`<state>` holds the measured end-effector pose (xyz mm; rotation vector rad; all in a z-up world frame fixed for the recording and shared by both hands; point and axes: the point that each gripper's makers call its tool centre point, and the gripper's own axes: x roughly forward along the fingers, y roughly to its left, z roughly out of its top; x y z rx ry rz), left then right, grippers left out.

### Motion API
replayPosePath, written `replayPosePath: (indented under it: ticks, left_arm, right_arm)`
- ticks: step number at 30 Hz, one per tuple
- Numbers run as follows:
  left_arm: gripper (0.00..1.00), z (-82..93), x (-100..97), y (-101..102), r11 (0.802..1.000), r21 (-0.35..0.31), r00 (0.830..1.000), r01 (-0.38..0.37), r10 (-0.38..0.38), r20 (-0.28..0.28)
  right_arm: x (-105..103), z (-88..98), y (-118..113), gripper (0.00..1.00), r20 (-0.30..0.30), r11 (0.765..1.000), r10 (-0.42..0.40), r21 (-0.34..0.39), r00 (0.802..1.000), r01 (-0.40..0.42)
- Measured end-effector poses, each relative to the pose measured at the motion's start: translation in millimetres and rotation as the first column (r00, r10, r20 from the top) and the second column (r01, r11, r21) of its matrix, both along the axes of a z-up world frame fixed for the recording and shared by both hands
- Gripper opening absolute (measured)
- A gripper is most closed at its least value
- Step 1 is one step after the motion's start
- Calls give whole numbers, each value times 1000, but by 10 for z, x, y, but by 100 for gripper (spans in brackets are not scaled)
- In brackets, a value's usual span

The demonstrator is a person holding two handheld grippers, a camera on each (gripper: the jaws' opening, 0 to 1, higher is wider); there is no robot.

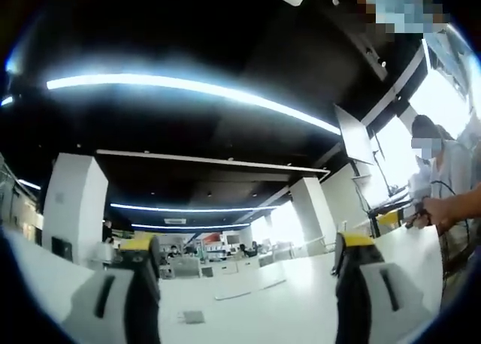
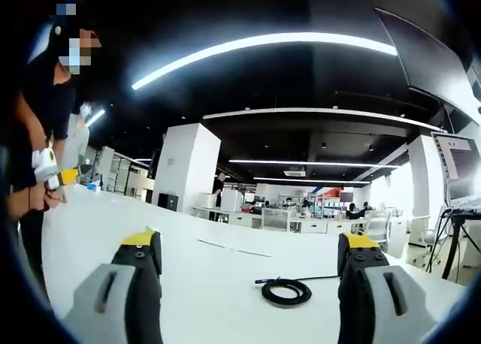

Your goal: Plug the desk Type‑C cable into the charger adapter.

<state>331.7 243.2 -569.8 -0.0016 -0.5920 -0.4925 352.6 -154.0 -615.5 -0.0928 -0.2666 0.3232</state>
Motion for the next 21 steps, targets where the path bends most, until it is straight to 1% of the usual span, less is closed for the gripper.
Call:
replayPosePath:
  ticks: [7, 11, 21]
  left_arm:
    - [98, -71, 36, -18, 1000, 25, 999, -2, 4, -46]
    - [98, -100, 49, -22, 999, 33, 998, -1, 3, -63]
    - [97, -126, 89, 18, 1000, 13, 997, -1, 2, -80]
  right_arm:
    - [-8, 22, -13, 100, -3, 1000, -7, -6, 1000, 7]
    - [2, 5, -6, 100, -17, 1000, -11, -12, 1000, 11]
    - [8, -16, -51, 100, -29, 999, -40, -29, 999, 39]
